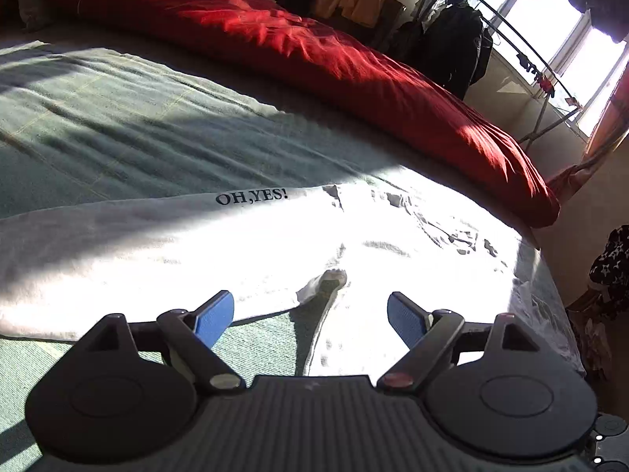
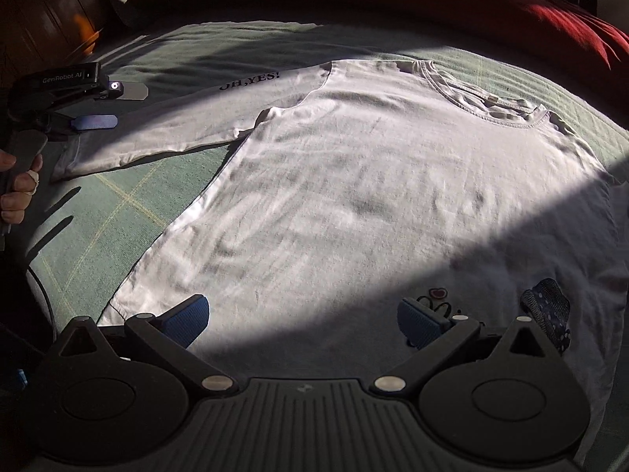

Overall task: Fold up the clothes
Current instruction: 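Straighten the 'OH,YES!' sleeve flat with the left gripper while the right gripper smooths the 'Nice Day' shirt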

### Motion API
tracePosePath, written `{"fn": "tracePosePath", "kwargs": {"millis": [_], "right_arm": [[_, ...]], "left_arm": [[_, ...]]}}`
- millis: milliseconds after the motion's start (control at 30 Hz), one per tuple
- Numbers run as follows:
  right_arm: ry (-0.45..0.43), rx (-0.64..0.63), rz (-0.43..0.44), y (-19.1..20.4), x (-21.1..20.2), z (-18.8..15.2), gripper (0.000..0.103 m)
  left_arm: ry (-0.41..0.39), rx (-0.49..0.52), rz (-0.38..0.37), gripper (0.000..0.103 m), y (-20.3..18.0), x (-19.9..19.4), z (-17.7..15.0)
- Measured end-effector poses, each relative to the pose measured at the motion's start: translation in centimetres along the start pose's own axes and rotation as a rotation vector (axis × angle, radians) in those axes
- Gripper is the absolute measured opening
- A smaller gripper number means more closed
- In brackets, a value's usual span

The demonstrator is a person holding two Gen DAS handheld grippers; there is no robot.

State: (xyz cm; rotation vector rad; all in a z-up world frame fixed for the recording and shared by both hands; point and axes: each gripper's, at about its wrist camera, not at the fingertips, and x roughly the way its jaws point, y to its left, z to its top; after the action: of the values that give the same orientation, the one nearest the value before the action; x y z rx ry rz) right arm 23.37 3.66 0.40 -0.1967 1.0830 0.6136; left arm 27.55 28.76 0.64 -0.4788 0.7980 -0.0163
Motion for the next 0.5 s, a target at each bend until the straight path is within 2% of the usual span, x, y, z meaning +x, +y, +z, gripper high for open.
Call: {"fn": "tracePosePath", "kwargs": {"millis": [67,133,200,367,500], "right_arm": [[-0.008,0.015,-0.01,-2.4,-1.2,-1.8,0.103],[0.003,0.022,-0.026,-4.9,-2.1,-3.6,0.103],[0.013,0.037,-0.041,-7.6,-3.0,-5.4,0.103],[0.003,0.125,-0.063,-14.0,-4.5,-9.1,0.103],[0.017,0.176,-0.092,-17.7,-4.2,-11.6,0.103]], "left_arm": [[0.023,0.065,-0.041,0.085,-4.6,1.8,-1.2],[0.057,0.13,-0.04,0.085,-8.5,4.0,-2.6],[0.107,0.15,-0.029,0.085,-11.3,6.4,-4.0],[0.219,0.112,0.048,0.085,-13.6,9.4,-8.2],[0.229,0.178,0.14,0.085,-13.9,7.2,-11.1]]}}
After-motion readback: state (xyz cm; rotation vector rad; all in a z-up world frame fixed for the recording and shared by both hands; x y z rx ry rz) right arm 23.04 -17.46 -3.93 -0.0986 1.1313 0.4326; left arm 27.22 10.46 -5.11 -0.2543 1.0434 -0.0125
